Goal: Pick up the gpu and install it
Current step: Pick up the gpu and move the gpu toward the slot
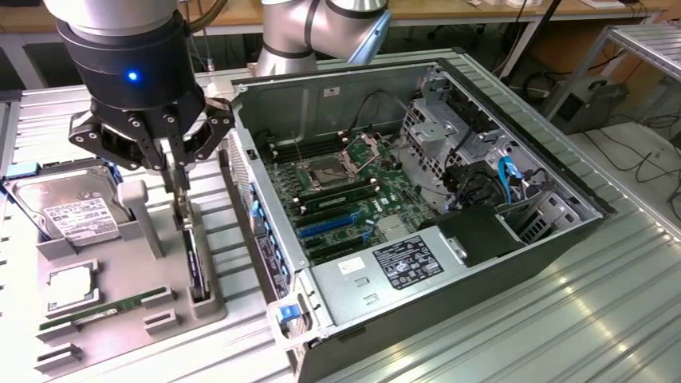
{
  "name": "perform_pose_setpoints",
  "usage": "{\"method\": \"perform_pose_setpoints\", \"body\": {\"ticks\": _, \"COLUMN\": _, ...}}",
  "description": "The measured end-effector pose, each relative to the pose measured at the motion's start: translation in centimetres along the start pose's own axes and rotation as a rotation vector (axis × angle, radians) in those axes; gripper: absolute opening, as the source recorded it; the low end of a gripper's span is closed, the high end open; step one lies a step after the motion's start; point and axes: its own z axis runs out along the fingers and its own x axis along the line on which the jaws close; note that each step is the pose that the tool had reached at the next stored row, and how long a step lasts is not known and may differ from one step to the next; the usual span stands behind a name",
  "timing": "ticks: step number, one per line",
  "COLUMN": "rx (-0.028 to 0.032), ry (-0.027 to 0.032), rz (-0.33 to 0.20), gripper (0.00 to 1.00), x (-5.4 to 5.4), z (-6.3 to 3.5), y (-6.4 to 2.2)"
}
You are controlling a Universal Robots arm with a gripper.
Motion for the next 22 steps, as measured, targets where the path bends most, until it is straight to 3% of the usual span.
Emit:
{"method": "perform_pose_setpoints", "body": {"ticks": 3, "rx": 0.0, "ry": 0.0, "rz": 0.0, "gripper": 0.36, "x": 0.0, "z": 0.0, "y": 0.0}}
{"method": "perform_pose_setpoints", "body": {"ticks": 5, "rx": 0.0, "ry": 0.0001, "rz": 0.0, "gripper": 0.36, "x": 0.0, "z": 0.02, "y": 0.0}}
{"method": "perform_pose_setpoints", "body": {"ticks": 6, "rx": -0.0002, "ry": -0.0002, "rz": 0.0, "gripper": 0.42, "x": 0.0, "z": 0.15, "y": -0.01}}
{"method": "perform_pose_setpoints", "body": {"ticks": 11, "rx": 0.0, "ry": 0.0, "rz": 0.0, "gripper": 0.42, "x": 0.2, "z": 1.32, "y": -0.05}}
{"method": "perform_pose_setpoints", "body": {"ticks": 13, "rx": 0.0, "ry": 0.0, "rz": 0.0, "gripper": 0.42, "x": 0.5, "z": 2.2, "y": -0.09}}
{"method": "perform_pose_setpoints", "body": {"ticks": 22, "rx": 0.0, "ry": 0.0, "rz": 0.0, "gripper": 0.42, "x": 0.7, "z": 3.88, "y": -0.16}}
